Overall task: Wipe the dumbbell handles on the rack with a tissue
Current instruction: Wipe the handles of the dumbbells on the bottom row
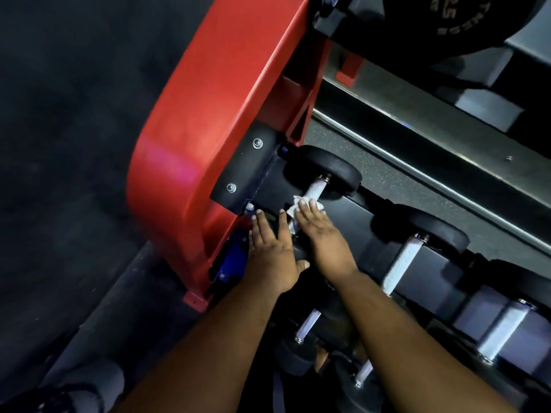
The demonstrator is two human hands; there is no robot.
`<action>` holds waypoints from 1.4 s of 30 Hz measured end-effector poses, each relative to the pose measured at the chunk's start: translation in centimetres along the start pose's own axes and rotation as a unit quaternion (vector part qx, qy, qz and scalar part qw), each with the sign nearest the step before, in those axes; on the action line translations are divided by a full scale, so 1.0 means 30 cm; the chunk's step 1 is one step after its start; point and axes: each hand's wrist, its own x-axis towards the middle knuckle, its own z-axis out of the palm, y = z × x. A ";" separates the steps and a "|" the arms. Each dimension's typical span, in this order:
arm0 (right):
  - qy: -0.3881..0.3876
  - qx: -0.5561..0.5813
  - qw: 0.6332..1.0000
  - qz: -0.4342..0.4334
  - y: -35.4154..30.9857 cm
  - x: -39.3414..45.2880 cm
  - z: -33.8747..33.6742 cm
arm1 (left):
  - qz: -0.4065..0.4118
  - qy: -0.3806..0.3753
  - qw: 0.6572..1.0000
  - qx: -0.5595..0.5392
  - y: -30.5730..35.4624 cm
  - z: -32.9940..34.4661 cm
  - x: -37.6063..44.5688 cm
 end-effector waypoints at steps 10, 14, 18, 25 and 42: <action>0.147 0.196 0.956 0.162 -0.085 0.040 -0.003 | 0.012 0.004 1.000 0.002 -0.006 0.004 -0.002; 0.120 0.341 0.904 0.230 -0.122 -0.021 0.034 | 0.010 0.004 1.000 0.003 -0.008 0.002 -0.003; 0.166 0.495 0.792 0.315 -0.106 0.107 0.014 | 0.010 -0.005 1.000 -0.002 -0.002 0.002 0.000; 0.093 0.462 0.823 0.316 -0.155 0.044 -0.023 | 0.001 -0.014 1.000 -0.001 0.001 -0.009 -0.001; 0.208 0.684 0.555 0.425 -0.123 0.249 -0.094 | -0.004 -0.029 0.999 0.012 0.001 -0.005 0.006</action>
